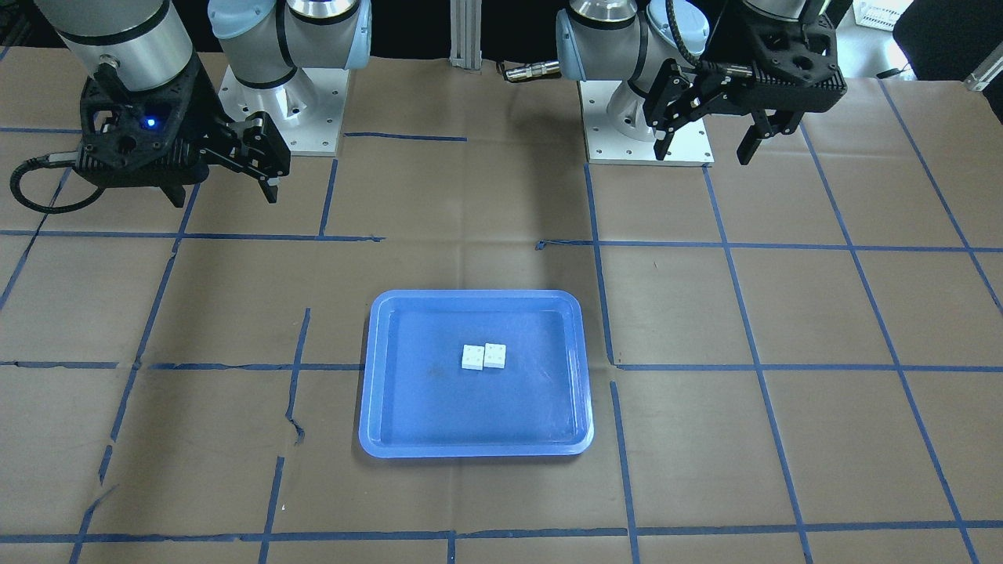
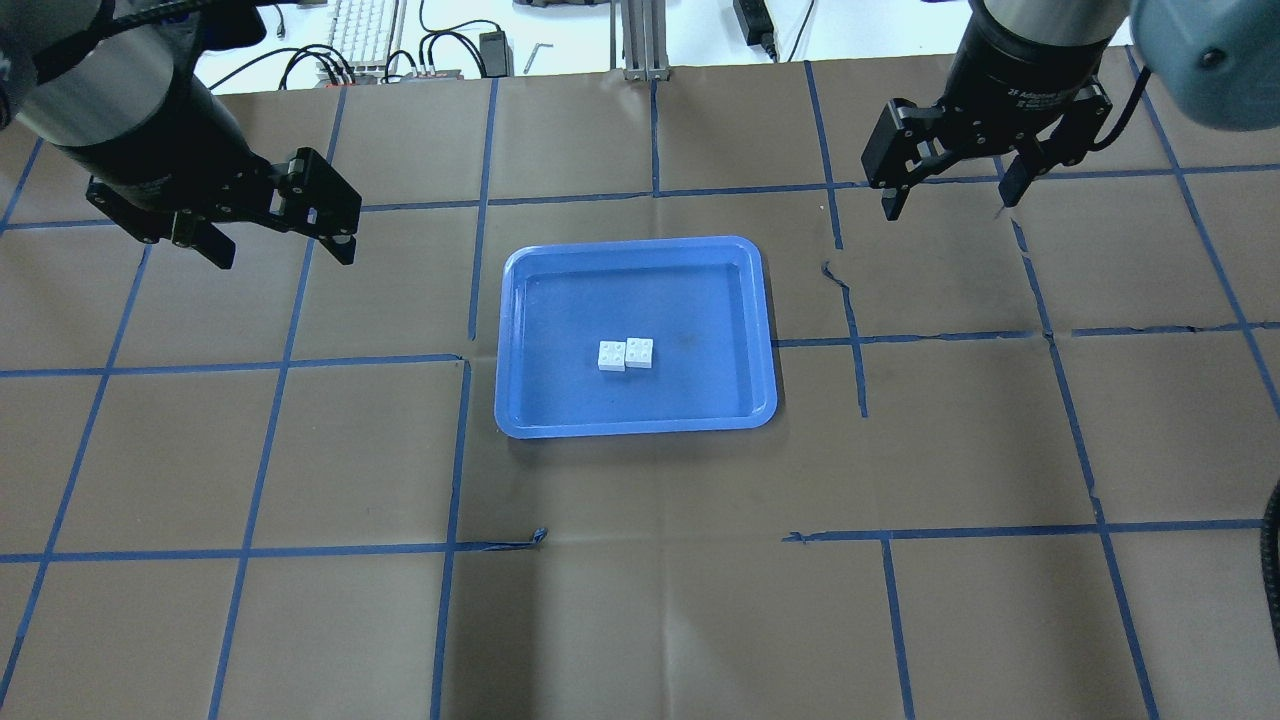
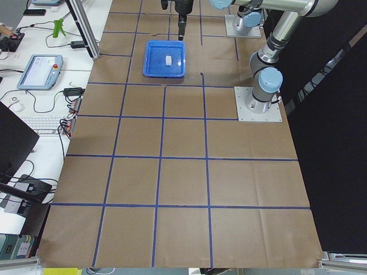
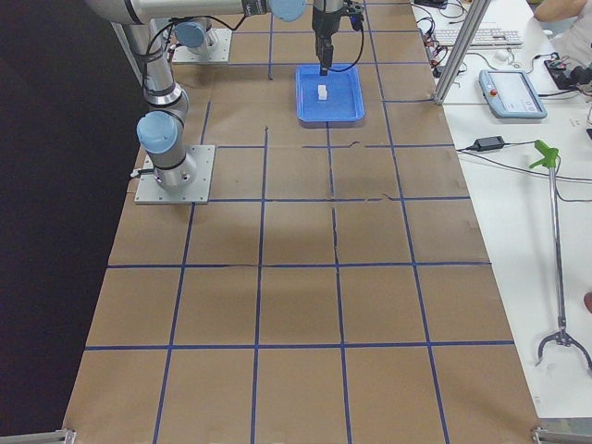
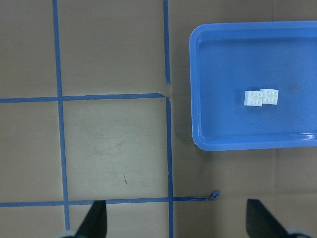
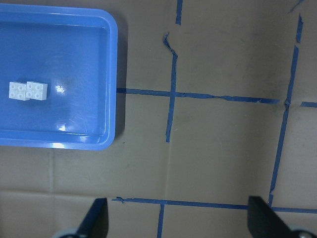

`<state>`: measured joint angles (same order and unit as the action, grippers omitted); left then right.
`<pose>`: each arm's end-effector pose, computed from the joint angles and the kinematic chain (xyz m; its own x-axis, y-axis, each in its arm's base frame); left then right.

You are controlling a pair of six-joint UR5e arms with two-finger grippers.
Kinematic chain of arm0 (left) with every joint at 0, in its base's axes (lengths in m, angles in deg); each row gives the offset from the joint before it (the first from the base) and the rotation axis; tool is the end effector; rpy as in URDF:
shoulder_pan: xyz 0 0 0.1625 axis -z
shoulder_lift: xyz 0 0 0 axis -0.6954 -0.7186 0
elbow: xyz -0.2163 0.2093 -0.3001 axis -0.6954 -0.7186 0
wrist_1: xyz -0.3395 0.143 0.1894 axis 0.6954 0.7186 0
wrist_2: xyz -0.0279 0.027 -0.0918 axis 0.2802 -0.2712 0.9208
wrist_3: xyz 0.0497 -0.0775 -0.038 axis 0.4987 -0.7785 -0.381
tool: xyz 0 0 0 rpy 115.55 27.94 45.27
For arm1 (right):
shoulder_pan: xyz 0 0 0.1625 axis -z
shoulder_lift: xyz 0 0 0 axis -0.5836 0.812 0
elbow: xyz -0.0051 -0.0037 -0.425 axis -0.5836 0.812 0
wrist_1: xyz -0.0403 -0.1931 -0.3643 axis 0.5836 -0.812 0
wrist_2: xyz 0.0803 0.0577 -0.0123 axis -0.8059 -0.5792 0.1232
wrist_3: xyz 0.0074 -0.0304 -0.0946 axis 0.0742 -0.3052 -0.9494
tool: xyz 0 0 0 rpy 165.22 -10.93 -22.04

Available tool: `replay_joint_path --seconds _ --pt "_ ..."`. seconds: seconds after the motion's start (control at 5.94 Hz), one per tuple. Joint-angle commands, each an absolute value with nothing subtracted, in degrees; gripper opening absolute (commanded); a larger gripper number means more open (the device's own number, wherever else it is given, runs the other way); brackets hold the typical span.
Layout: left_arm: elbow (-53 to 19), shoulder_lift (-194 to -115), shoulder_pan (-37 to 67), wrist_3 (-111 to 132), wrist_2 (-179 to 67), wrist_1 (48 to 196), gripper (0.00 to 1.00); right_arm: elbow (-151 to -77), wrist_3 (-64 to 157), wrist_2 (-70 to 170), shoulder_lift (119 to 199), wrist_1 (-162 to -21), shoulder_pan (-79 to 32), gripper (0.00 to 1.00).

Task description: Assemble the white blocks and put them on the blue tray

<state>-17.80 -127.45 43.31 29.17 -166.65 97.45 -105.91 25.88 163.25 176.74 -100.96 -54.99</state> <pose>-0.1148 -0.4476 0.5324 -0.9996 0.0227 0.0135 0.0216 0.9968 -0.0769 0.1392 -0.5057 0.5033 -0.9968 -0.0802 0.0018 -0.0801 0.9966 0.0200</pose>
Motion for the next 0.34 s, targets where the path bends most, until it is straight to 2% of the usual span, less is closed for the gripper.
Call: replay_joint_path --seconds 0.0,0.17 --pt "-17.8 -127.4 43.3 29.2 -166.7 97.6 0.99 -106.0 25.9 163.3 176.5 -101.0 -55.0 1.0" --pt "-17.8 -127.4 43.3 29.2 -166.7 97.7 0.99 -106.0 25.9 163.3 176.4 -101.0 -55.0 1.0"
